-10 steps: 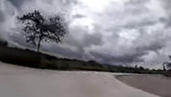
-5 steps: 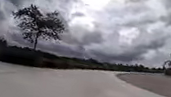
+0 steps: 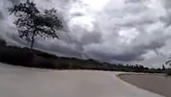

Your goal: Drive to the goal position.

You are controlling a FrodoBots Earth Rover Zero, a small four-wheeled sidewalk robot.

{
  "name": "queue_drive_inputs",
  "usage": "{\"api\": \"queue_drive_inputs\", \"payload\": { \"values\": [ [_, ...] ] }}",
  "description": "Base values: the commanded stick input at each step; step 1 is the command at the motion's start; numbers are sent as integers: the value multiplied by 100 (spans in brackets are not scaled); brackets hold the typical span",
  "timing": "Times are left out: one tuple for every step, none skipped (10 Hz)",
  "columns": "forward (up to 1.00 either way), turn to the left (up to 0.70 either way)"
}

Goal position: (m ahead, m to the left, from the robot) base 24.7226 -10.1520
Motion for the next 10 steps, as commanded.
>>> {"api": "queue_drive_inputs", "payload": {
  "values": [
    [85,-17],
    [85,0],
    [85,0],
    [85,0],
    [85,0],
    [85,0],
    [85,0],
    [85,0],
    [85,0],
    [85,-25]
  ]
}}
